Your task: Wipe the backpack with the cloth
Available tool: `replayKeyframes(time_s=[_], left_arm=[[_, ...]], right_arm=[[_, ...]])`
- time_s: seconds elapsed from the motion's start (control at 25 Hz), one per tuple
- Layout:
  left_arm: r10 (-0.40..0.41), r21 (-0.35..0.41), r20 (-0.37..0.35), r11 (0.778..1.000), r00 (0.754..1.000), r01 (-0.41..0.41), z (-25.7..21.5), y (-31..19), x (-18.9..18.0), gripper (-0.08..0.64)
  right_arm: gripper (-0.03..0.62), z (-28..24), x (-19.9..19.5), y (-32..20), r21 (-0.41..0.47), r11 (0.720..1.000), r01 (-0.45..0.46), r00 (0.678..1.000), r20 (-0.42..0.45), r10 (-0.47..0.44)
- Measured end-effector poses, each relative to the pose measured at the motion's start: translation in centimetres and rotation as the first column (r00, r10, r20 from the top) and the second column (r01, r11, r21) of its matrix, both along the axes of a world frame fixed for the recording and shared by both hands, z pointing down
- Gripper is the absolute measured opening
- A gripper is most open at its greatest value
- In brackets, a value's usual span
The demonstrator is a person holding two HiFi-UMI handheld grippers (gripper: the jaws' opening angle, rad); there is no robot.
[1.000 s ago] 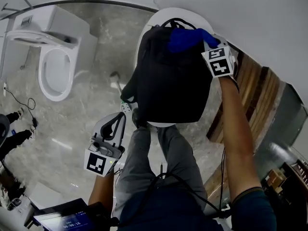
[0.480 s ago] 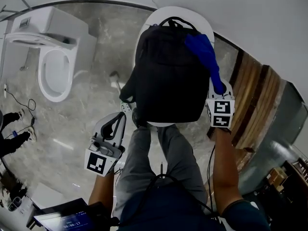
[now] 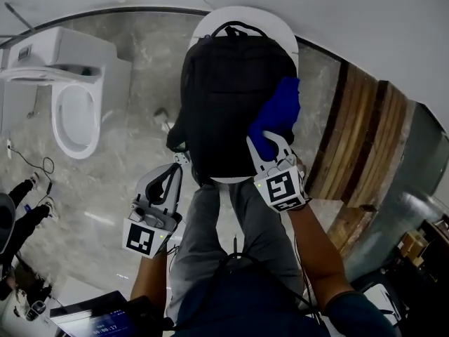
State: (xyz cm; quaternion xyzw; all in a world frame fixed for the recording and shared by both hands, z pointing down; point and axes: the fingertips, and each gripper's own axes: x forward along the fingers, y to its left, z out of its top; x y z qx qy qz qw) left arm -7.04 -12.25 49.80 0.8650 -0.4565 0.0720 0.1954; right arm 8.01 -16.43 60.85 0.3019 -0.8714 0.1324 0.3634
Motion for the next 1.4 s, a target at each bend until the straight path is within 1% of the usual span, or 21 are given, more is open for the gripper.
replayKeyframes(time_s=[0.16,0.2,0.28,0.36,0.44,0.56,0.68,0.76,0.8,0.88,0.96,1.0,1.08,1.16,1.32,1.4], left_arm=[[0.007,0.005,-0.004,1.000,1.000,-0.007,-0.5,0.0,0.0,0.003],[0.009,0.011,-0.007,1.000,1.000,-0.009,-0.8,-0.1,0.1,0.003],[0.013,0.025,-0.017,1.000,1.000,-0.013,-2.0,-0.1,0.4,0.003],[0.022,0.041,-0.027,0.999,0.999,-0.021,-3.6,0.1,0.9,0.003],[0.037,0.062,-0.038,0.998,0.999,-0.035,-5.4,0.3,1.5,0.003],[0.074,0.098,-0.044,0.993,0.996,-0.069,-8.4,0.9,2.6,0.003],[0.150,0.144,-0.029,0.979,0.988,-0.144,-11.1,1.8,4.9,0.003],[0.196,0.128,-0.004,0.973,0.981,-0.194,-12.2,2.2,6.0,0.003],[0.201,0.120,-0.007,0.973,0.980,-0.198,-13.0,2.2,6.1,0.003],[0.192,0.156,-0.053,0.971,0.980,-0.182,-15.7,1.9,5.6,0.003],[0.198,0.218,-0.095,0.960,0.976,-0.173,-18.8,2.4,5.1,0.003],[0.206,0.246,-0.104,0.953,0.973,-0.176,-20.4,3.0,5.0,0.003],[0.231,0.283,-0.108,0.940,0.967,-0.192,-23.0,4.4,4.9,0.003],[0.257,0.298,-0.111,0.930,0.960,-0.215,-25.0,5.5,4.8,0.003],[0.301,0.327,-0.111,0.911,0.947,-0.251,-28.0,7.5,4.8,0.003],[0.310,0.340,-0.118,0.905,0.943,-0.255,-29.6,9.1,4.6,0.003]], right_arm=[[0.020,0.1,-0.4,2.1,-0.028,1.000,0.003,0.998,0.068,-0.001],[0.020,0.4,-0.5,3.0,-0.051,0.999,0.012,0.996,0.086,-0.008],[0.020,1.4,-0.6,5.4,-0.131,0.991,0.026,0.991,0.130,-0.009],[0.020,2.1,-0.5,7.6,-0.206,0.978,0.015,0.985,0.169,0.020],[0.020,1.1,-0.2,8.4,-0.211,0.977,-0.015,0.974,0.217,0.062],[0.020,-3.9,0.5,7.9,-0.138,0.986,-0.095,0.936,0.326,0.136],[0.020,-10.2,2.9,7.4,-0.021,0.984,-0.179,0.909,0.379,0.174],[0.020,-14.3,4.1,6.8,0.066,0.974,-0.219,0.893,0.416,0.173],[0.020,-16.3,4.1,6.4,0.108,0.967,-0.233,0.883,0.439,0.164],[0.020,-20.3,3.2,6.3,0.184,0.946,-0.265,0.864,0.481,0.148],[0.020,-24.8,2.5,7.2,0.254,0.918,-0.305,0.847,0.513,0.139],[0.020,-27.3,2.3,7.9,0.283,0.902,-0.325,0.837,0.530,0.135],[0.020,-32.1,2.3,9.5,0.325,0.873,-0.364,0.817,0.562,0.131],[0.020,-36.2,2.8,10.7,0.358,0.842,-0.404,0.798,0.588,0.132],[0.020,-43.1,4.9,13.7,0.429,0.759,-0.490,0.764,0.630,0.137],[0.020,-46.2,5.6,16.0,0.459,0.726,-0.512,0.750,0.651,0.117]])
